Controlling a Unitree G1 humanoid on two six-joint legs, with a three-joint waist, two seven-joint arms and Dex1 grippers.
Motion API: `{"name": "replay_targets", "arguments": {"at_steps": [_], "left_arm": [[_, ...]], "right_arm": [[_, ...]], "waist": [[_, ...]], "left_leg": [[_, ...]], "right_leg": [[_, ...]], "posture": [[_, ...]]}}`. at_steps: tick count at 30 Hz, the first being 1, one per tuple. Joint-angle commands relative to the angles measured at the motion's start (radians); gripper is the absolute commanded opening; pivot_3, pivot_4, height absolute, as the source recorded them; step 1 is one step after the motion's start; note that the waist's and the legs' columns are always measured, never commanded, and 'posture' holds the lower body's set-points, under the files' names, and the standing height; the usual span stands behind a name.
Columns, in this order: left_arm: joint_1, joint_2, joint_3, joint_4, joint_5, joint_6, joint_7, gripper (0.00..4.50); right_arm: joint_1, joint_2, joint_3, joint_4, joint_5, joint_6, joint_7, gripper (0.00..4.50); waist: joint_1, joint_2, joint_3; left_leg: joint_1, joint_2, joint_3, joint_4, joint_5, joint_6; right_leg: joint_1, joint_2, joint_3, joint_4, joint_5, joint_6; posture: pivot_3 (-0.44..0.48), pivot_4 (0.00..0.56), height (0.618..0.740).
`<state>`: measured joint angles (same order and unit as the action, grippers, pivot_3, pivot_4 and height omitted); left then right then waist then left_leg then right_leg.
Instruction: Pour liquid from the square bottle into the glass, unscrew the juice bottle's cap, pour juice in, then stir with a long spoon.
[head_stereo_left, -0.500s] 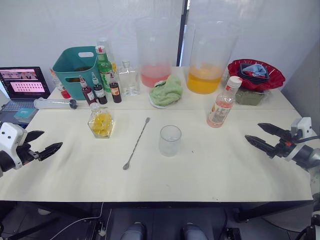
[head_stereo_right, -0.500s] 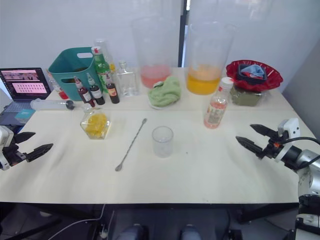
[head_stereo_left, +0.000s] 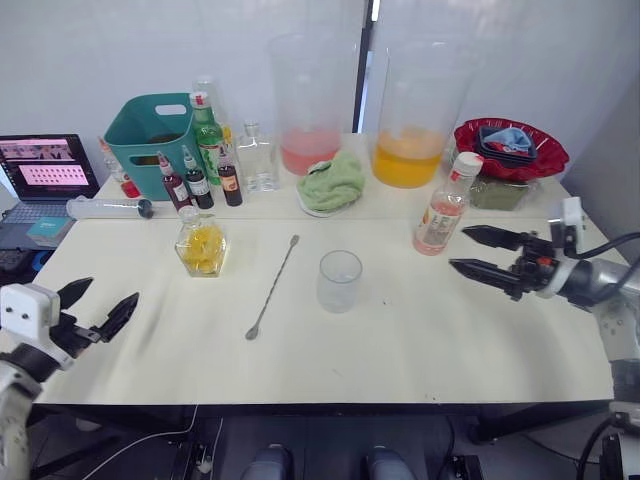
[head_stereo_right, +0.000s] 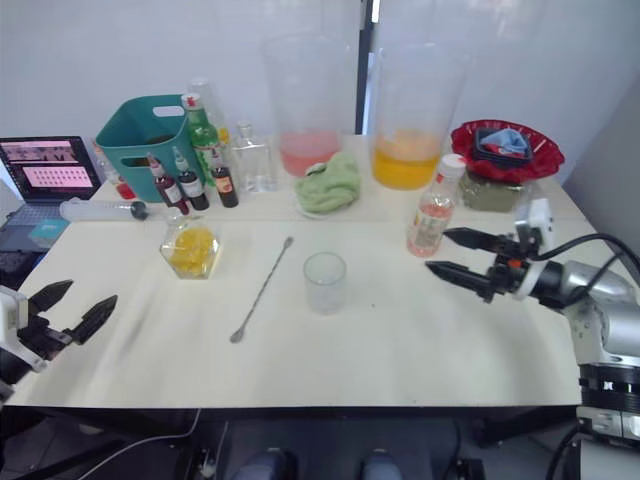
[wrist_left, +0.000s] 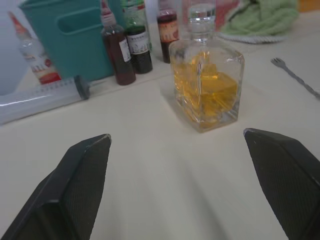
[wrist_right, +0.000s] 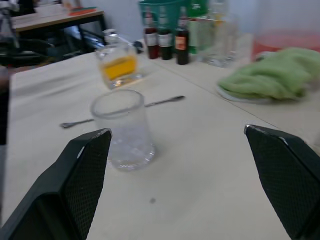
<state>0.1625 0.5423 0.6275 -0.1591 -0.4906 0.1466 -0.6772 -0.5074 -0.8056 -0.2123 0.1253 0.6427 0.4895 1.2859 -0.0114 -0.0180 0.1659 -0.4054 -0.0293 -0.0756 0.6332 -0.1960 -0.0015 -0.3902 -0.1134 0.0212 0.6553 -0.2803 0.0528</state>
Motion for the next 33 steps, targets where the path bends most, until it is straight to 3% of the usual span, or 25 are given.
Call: {"name": "replay_targets", "arguments": {"at_steps": [1,5,9,17,25,33], "left_arm": [[0.016,-0.096,-0.036,-0.199,0.003,0.023,0.165,4.5],[0.017,-0.252,-0.174,-0.309,0.077,0.024,0.306,4.5],[-0.013,-0.321,-0.27,-0.325,0.16,0.035,0.41,4.5],[-0.176,-0.285,-0.32,-0.194,0.226,0.113,0.482,4.5],[-0.376,-0.272,-0.336,0.116,0.259,0.02,0.477,4.5],[-0.504,-0.261,-0.362,0.318,0.274,-0.071,0.442,4.5]], "right_arm": [[-0.064,-0.006,0.029,-0.085,0.044,0.057,0.023,4.49],[-0.107,0.034,0.089,-0.169,0.045,0.083,0.015,4.49],[-0.122,0.059,0.116,-0.216,0.041,0.09,-0.002,4.49],[-0.108,0.054,0.106,-0.271,0.047,0.102,-0.032,4.49],[-0.069,0.026,0.091,-0.317,0.048,0.1,-0.043,4.49],[-0.043,0.0,0.07,-0.353,0.059,0.11,-0.063,4.49]], "waist": [[0.012,0.0,0.0],[0.027,-0.002,-0.001],[0.028,-0.002,0.0],[0.026,-0.003,0.0],[0.022,-0.003,0.0],[0.024,-0.004,0.0]], "left_leg": [[0.0,0.0,0.0,0.001,0.0,0.0],[-0.001,-0.001,0.0,0.005,0.0,0.0],[-0.003,-0.004,0.001,0.007,0.0,0.0],[-0.003,-0.005,0.002,0.008,0.0,0.0],[-0.004,-0.006,0.002,0.008,0.0,0.001],[-0.004,-0.006,0.001,0.008,0.0,0.001]], "right_leg": [[0.0,0.0,-0.001,0.0,0.0,0.0],[0.002,0.0,-0.001,-0.001,0.001,0.001],[0.002,0.001,-0.003,0.0,0.001,0.001],[0.002,0.001,-0.005,0.0,0.001,0.001],[0.002,0.001,-0.005,0.001,0.001,0.001],[0.002,0.001,-0.006,0.001,0.001,0.002]], "posture": [[0.0,0.15,0.74],[0.0,0.15,0.74],[0.0,0.15,0.74],[0.0,0.15,0.74],[0.0,0.15,0.74],[0.0,0.15,0.74]]}}
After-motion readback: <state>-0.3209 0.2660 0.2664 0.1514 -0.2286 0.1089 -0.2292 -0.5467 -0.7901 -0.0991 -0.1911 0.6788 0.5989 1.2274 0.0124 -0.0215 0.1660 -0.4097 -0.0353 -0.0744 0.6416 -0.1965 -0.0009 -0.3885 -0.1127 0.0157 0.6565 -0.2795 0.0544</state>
